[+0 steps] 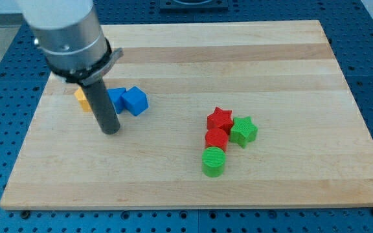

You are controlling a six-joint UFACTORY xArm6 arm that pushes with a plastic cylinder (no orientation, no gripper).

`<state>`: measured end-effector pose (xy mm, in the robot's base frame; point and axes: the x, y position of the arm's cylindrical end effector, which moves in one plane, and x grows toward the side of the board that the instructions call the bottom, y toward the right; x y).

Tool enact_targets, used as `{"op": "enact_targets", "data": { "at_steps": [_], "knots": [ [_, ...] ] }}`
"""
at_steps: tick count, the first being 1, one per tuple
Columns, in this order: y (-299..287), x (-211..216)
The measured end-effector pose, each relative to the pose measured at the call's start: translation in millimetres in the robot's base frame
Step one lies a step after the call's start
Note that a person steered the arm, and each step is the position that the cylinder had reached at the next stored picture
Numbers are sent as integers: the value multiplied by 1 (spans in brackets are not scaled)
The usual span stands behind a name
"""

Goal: Separate the blue blocks

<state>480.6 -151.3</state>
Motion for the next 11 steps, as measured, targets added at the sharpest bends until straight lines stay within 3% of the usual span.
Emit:
{"op": "enact_targets", "data": {
  "at_steps": [2,4,7,11],
  "knots": [
    [-5,-26],
    [-27,-26],
    [-16,-57],
    [71,-57]
  ]
}}
